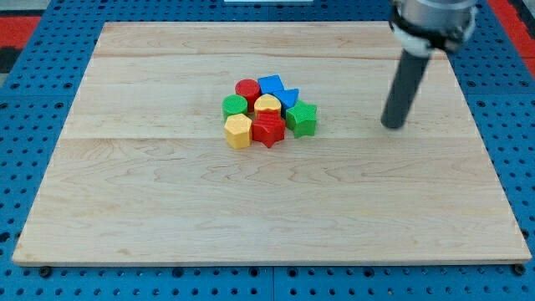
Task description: Push group of blocks slightly up
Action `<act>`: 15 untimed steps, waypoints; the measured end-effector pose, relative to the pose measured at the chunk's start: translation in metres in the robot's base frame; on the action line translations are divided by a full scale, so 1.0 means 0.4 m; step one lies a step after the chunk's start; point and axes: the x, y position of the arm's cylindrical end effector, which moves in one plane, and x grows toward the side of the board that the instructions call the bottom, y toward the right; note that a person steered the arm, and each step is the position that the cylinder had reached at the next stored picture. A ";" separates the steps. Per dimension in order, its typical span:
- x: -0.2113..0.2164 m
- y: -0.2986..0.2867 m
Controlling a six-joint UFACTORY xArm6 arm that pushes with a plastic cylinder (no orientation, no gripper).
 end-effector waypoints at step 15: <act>-0.003 -0.585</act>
